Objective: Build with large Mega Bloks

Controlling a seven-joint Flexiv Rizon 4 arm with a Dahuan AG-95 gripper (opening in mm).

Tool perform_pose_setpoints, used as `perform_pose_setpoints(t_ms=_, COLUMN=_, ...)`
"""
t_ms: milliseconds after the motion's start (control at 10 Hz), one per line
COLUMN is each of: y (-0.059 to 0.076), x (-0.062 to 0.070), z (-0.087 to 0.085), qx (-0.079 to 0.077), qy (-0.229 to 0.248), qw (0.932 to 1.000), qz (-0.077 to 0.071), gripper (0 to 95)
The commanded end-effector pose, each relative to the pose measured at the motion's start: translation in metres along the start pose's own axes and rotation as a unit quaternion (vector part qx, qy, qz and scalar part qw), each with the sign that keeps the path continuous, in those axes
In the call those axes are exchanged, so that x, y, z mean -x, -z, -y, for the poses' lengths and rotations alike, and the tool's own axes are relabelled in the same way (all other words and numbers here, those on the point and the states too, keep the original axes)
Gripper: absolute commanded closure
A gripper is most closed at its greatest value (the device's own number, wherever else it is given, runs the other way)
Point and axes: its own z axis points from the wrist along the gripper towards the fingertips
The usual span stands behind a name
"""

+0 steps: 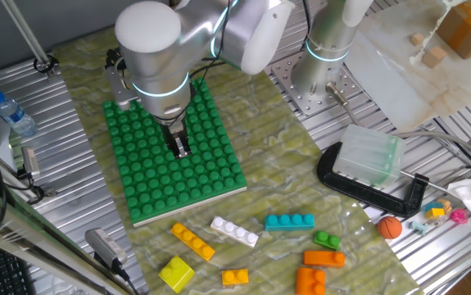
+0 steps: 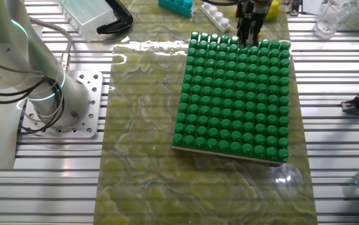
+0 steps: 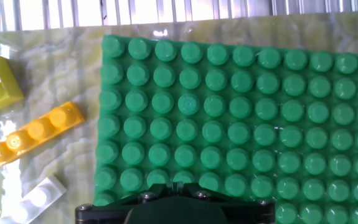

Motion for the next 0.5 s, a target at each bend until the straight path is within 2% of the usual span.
perform_pose_setpoints(t_ms=100, y=-0.0001, x=0.0009, z=-0.0003, qx=0.004, qy=-0.037, qw=0.9993, qz=0.003, gripper=95.0)
perform_pose_setpoints(t_ms=200, y=-0.0001, x=0.0009, z=-0.0003, qx=0.005, qy=-0.042, qw=0.9991, qz=0.009, gripper=95.0)
perform_pose_setpoints(t_ms=400, y=-0.0001, x=0.0009, z=-0.0003, qx=0.007, qy=-0.068, qw=0.9976, qz=-0.001, gripper=95.0)
perform_pose_setpoints(t_ms=500, y=-0.0001, x=0.0009, z=-0.0003, qx=0.008, qy=-0.074, qw=0.9972, qz=0.000, gripper=95.0)
